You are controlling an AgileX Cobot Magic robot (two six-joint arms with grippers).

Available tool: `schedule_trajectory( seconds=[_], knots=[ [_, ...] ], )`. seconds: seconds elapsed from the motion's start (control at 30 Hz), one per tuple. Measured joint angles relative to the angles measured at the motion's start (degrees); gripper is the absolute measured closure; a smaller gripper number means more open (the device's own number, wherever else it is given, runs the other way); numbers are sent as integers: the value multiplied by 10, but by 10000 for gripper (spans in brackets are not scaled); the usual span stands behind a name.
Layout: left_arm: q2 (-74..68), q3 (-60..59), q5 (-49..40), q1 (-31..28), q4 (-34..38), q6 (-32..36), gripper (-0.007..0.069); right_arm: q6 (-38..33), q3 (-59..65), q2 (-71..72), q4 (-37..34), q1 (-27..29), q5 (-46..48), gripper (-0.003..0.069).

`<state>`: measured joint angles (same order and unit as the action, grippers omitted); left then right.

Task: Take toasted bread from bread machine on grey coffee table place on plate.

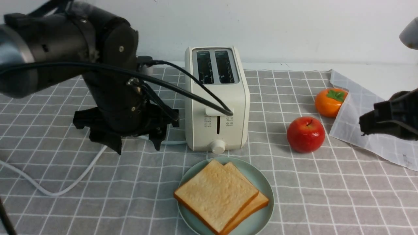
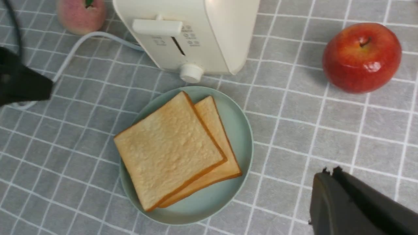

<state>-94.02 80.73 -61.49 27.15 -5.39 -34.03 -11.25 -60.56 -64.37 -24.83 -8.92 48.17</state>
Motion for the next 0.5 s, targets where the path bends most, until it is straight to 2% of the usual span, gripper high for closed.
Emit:
schedule_trajectory(
  seconds=[0.07, 0.1, 0.17, 0.3, 0.43, 0.5],
  knots=[
    [35, -18, 21, 0, 29, 23, 243, 51, 0, 0, 50, 0, 39, 678],
    [38, -19, 22, 0, 32, 24, 243, 55, 0, 0, 54, 0, 43, 678],
    [72, -48, 28, 0, 62, 44, 409, 101, 0, 1, 111, 0, 104, 678],
    [137, -93, 29, 0, 84, 49, 620, 120, 26, 34, 139, 0, 98, 677],
    [199, -130, 29, 0, 102, 34, 638, 93, 98, 110, 112, 0, 30, 676],
    [264, -178, 29, 0, 137, 28, 638, 38, 197, 197, 78, 0, -57, 676]
  ],
)
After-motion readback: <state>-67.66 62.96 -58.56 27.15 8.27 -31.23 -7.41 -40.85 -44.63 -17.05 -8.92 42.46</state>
